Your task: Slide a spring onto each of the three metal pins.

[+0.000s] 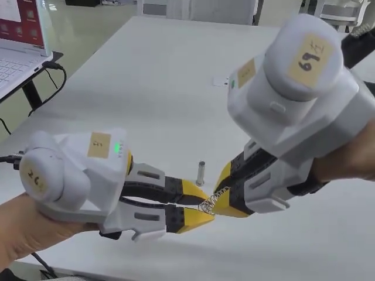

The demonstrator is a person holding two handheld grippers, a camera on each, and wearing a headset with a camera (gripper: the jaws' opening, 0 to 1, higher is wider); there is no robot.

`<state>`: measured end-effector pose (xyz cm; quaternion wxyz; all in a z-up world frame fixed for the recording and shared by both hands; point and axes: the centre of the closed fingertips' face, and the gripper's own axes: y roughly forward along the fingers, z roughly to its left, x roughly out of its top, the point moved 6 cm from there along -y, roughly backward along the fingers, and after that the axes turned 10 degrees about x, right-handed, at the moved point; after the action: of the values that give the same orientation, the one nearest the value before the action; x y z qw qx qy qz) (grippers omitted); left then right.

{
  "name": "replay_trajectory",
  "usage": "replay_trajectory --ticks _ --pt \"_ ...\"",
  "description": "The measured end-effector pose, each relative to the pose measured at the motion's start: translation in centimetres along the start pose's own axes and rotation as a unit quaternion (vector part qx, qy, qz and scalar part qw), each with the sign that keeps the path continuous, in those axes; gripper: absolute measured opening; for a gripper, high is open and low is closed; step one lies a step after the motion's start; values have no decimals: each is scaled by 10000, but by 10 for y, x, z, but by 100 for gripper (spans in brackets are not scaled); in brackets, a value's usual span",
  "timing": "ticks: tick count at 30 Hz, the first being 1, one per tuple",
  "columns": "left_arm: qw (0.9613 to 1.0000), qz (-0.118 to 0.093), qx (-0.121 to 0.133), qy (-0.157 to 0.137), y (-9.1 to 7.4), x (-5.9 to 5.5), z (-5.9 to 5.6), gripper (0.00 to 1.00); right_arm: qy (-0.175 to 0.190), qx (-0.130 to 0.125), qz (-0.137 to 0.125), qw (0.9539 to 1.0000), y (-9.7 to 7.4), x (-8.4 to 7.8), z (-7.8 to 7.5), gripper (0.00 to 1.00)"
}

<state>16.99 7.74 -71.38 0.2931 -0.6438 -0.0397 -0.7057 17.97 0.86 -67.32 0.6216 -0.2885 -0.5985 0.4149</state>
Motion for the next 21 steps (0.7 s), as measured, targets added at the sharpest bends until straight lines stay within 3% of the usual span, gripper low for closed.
replay_trajectory --ticks 4,8,21 --pt "10000 5 38 25 1 -1 1 3 18 -4 17 10000 0 -1 -1 8" --pt "9999 106 55 13 2 -5 1 11 58 -6 -2 10000 -2 -1 -2 8" --pt "9989 130 346 -272 -6 -10 12 23 366 -349 176 9986 -23 -23 -28 8"
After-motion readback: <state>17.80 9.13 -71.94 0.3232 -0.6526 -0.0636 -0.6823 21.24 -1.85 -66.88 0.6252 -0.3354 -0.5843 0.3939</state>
